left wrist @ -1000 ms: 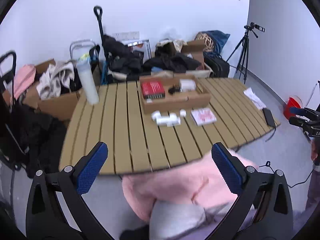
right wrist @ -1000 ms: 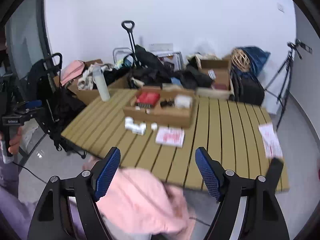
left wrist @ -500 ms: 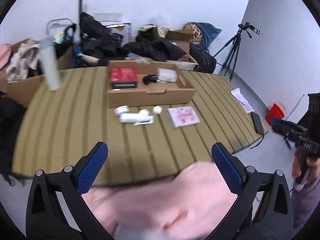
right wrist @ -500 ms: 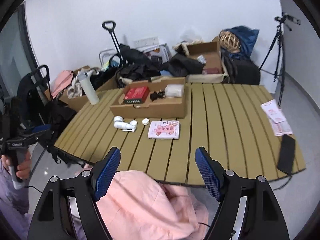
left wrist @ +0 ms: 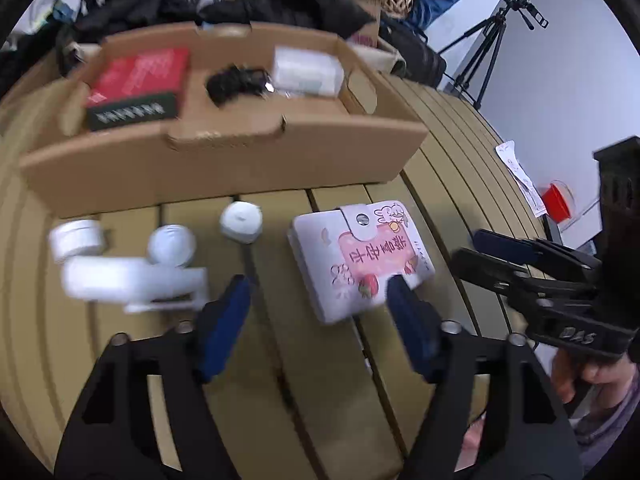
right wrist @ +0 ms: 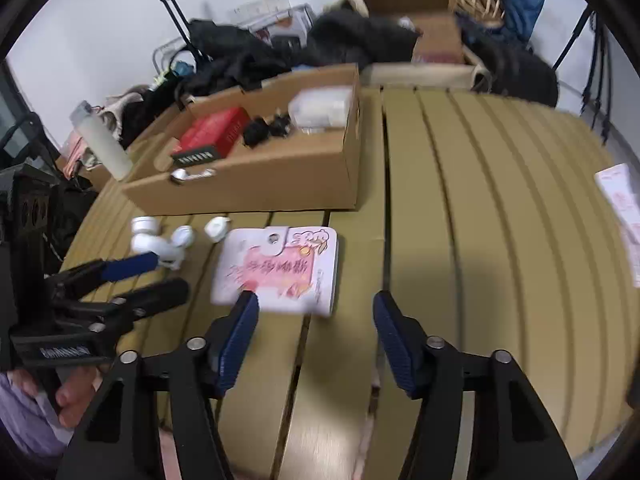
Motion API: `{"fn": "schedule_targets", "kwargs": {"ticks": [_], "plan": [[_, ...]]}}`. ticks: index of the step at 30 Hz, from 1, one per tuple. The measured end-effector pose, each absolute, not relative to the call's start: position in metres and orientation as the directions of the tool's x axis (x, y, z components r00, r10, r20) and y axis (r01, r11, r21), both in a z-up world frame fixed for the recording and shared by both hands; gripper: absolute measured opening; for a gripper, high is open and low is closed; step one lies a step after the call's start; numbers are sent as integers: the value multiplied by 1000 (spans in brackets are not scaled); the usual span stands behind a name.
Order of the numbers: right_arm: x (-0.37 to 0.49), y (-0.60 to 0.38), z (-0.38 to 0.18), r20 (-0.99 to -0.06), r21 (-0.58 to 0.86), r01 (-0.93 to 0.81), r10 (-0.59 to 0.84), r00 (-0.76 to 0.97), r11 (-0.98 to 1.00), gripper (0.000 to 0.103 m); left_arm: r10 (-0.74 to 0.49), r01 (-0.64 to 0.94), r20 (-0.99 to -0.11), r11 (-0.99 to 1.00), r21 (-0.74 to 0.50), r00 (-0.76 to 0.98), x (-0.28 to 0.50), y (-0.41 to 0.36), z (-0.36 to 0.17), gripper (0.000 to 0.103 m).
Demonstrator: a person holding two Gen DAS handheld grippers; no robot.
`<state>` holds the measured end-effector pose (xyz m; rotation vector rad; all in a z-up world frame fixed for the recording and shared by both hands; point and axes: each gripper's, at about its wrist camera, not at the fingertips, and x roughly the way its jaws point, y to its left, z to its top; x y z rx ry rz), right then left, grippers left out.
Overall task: Organize objects
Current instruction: 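Close both grippers on the pink-and-white printed card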
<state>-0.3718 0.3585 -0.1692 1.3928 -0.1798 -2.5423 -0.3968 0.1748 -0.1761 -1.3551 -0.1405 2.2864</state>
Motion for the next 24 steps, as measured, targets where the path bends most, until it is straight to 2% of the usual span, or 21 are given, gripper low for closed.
{"fn": "schedule_targets", "kwargs": {"ticks": [4,5,9,13,18,24], "plan": [[-391,348,-192,-823,198,167,-256,-507,-966,44,470,-332,-806,-872,-360,-359,-409,182,-192,46],[-394,347,-196,-826,201,166,-258,-502,-965,41,466,-339,-804,-873,-350,-371,-408,183,-191,39],[-400,345,-200,-808,238,183,-299,-508,-954,35,461,-346,-810,-873,-342,-362,-407,186,-190,35],[-399,344,-200,-808,265,179,-319,-496,-948,32,455,-313,-810,-882,-352,-369,-406,183,-189,21],[-378,340,-185,-801,261,188,-321,-506,-947,30,438,-303,-806,-892,-335,-399,-385,182,-164,18],[-316,344,-109,-721,242,198,-312,-618,-950,30,489,-360,-732,-867,-345,-475,-322,177,-89,18]]}}
